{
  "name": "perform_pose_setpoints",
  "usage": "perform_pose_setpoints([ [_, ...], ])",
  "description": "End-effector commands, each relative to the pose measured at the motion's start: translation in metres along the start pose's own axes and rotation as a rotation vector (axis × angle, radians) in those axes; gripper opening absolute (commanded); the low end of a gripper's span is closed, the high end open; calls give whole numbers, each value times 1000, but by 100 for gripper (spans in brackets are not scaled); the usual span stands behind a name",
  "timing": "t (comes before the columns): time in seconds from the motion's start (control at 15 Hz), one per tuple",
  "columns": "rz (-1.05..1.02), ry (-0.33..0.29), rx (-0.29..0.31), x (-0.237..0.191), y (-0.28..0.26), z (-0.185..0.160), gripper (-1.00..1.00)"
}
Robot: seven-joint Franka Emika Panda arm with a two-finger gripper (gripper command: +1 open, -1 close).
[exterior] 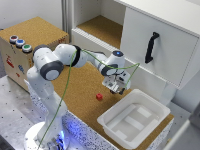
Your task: Push the purple block towards the left
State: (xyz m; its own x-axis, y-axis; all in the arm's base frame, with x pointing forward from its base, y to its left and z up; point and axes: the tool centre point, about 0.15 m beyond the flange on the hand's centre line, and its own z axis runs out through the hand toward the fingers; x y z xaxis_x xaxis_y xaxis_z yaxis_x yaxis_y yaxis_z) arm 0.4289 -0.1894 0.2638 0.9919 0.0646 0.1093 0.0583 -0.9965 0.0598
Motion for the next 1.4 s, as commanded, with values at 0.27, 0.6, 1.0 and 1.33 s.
perform_pose_setpoints([
  [0.27, 11, 43, 45, 20, -2, 57, -100],
  [0.6, 13, 44, 71, 31, -8, 62, -100],
  [1.0, 0, 44, 80, 50, -16, 64, -100],
  [1.33, -8, 30, 95, 60, -36, 63, -100],
])
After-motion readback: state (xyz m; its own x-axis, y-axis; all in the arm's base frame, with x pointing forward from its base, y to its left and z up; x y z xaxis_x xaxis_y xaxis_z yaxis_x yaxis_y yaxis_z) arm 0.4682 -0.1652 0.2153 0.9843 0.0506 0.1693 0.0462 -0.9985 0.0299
